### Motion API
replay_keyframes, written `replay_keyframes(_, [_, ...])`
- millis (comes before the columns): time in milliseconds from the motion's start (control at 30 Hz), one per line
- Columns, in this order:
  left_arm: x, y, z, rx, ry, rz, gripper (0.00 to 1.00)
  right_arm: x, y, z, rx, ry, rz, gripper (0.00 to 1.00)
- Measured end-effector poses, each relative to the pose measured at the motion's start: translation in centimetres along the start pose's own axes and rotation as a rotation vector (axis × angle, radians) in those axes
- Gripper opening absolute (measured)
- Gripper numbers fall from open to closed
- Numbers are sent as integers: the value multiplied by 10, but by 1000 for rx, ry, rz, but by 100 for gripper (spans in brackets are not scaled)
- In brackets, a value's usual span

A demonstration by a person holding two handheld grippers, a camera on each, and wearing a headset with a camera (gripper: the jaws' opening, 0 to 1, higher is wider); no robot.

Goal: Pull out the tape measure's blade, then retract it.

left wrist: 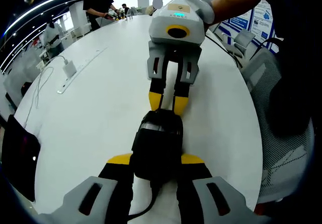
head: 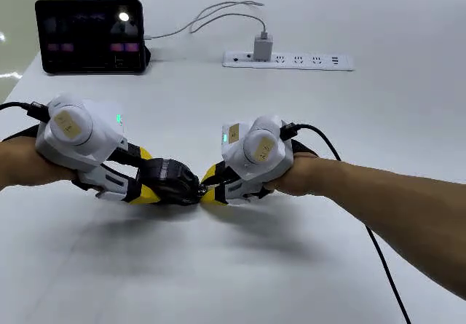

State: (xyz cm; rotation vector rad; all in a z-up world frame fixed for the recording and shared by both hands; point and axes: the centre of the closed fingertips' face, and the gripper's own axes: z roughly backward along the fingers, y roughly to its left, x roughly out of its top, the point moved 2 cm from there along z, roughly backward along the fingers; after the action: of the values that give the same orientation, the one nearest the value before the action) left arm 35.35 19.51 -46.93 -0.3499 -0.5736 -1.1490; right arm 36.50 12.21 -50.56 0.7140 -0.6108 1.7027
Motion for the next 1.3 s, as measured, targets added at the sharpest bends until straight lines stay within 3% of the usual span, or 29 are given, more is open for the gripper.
replay_keyframes(467, [0, 0, 1, -11, -2, 1, 26, -1, 0, 1, 15, 7, 6, 9])
replay_keyframes(1300, [-1, 0, 0, -23, 31, -5, 26, -19, 0, 21, 13, 50, 0, 9])
